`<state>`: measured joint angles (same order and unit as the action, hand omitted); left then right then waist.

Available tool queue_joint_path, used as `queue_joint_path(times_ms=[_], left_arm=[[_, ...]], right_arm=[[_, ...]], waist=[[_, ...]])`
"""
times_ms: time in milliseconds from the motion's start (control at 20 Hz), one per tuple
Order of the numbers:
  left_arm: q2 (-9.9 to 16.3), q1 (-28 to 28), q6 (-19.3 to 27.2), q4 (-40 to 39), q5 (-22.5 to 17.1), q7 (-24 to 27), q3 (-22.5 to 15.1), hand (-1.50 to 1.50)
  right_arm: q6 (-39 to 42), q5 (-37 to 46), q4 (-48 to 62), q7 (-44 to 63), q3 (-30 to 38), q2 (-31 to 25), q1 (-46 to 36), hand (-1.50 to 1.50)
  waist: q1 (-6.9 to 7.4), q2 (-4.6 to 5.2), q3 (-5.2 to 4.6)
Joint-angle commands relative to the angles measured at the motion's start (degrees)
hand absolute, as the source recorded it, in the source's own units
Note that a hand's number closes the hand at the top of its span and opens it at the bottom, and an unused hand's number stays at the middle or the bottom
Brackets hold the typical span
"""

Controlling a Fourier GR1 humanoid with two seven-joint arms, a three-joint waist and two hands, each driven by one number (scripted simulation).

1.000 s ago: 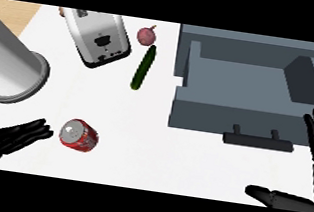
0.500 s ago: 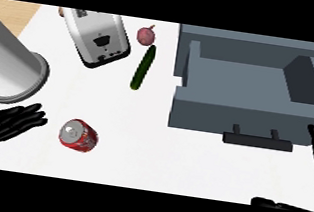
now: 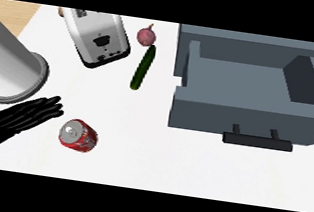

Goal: Pick up the can, place it into the drawer and close the drawer

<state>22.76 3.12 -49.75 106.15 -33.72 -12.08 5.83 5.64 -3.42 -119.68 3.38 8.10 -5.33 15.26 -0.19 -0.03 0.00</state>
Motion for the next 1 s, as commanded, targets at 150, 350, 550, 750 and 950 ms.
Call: queue_joint_path(times_ms=[150, 350, 550, 750, 950], left_arm=[[-7.67, 0.32, 1.18, 0.58, 10.83, 1.08, -2.82, -1.5], [-7.27, -3.99, -5.12, -11.56, 14.41, 8.3, 1.27, -1.5], [-11.02, -3.31, -4.12, -13.36, 24.09, 14.1, 0.77, -1.5], [-8.02, -4.05, -5.15, -15.01, 23.52, 16.42, 4.02, -1.5], [-9.42, -7.2, -2.99, -24.07, 35.47, 26.92, 2.44, -1.5]], right_arm=[[0.35, 1.88, 1.16, 0.11, -0.76, 1.43, -1.19, -1.5], [1.28, 0.89, -1.13, 1.66, 0.53, 1.14, -0.05, -1.5], [2.72, 0.7, 2.68, -1.37, 1.89, 1.19, -0.91, -1.5], [2.82, 1.88, 5.03, -3.03, 1.76, 1.77, -2.27, -1.5], [5.48, -0.68, 3.36, -4.32, 4.22, 0.83, 1.16, -1.5]], waist=[[0.24, -0.01, 0.01], [-0.08, 0.04, -0.01], [0.03, 0.03, -0.01], [0.12, 0.02, 0.01], [-0.14, 0.03, -0.01]])
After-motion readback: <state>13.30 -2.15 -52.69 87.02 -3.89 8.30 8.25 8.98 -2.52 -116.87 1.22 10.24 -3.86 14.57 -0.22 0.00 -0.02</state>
